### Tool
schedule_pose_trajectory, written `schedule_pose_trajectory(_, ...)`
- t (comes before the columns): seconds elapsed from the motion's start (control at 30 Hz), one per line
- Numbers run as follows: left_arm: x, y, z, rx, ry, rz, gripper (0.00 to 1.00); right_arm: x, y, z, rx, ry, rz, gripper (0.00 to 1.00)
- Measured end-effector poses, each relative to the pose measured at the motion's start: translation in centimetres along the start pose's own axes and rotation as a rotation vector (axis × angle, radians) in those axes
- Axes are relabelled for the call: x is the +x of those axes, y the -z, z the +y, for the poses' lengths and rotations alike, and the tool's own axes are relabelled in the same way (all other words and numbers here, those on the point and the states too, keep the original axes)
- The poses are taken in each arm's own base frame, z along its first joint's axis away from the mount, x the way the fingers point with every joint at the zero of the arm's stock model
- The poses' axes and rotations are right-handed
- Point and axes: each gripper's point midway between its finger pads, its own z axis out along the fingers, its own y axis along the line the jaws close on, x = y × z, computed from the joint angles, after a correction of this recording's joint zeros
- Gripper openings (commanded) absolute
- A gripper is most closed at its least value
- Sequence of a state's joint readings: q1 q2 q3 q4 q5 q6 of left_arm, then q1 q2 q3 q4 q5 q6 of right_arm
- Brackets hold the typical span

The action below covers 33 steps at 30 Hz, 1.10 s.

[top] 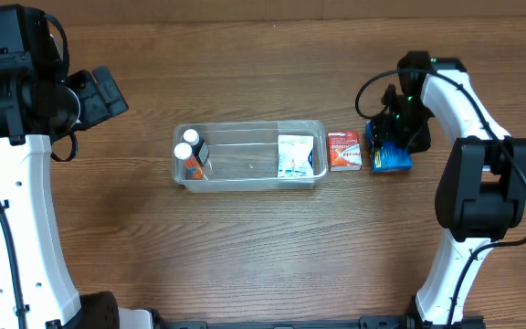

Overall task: Pack container
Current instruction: 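Grasp and lift the blue box with the right gripper, then lower the blue box into the container beside the white box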

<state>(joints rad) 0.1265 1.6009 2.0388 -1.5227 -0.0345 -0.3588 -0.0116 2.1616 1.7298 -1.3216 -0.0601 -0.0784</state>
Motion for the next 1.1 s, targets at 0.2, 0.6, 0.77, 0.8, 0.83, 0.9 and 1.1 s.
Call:
schedule_pose_trajectory(0.2,0.0,0.0,0.0,0.000,0.000,0.000,1.00,-0.2,5.3,1.1,-0.020,0.017,-0.099,0.65)
schedule_pose_trajectory(0.6,-0.1,0.0,0.0,0.001,0.000,-0.003,1.00,4.6,19.5,14.1,-0.149,0.237,-0.491,0.65)
schedule_pose_trajectory(0.77,-0.1,0.0,0.0,0.001,0.000,-0.003,1.00,4.8,18.8,21.5,-0.231,0.297,-0.522,0.65)
schedule_pose_trajectory(0.8,-0.1,0.0,0.0,0.001,0.000,-0.003,1.00,4.8,18.5,22.5,-0.243,0.297,-0.520,0.65)
schedule_pose_trajectory(0.83,-0.1,0.0,0.0,0.001,0.000,-0.003,1.00,5.0,18.2,23.8,-0.257,0.301,-0.517,0.65)
schedule_pose_trajectory(0.9,-0.1,0.0,0.0,0.001,0.000,-0.003,1.00,5.4,17.2,26.1,-0.279,0.300,-0.499,0.65)
schedule_pose_trajectory(1.1,-0.1,0.0,0.0,0.001,0.000,-0.003,1.00,6.0,12.6,29.4,-0.261,0.268,-0.395,0.66)
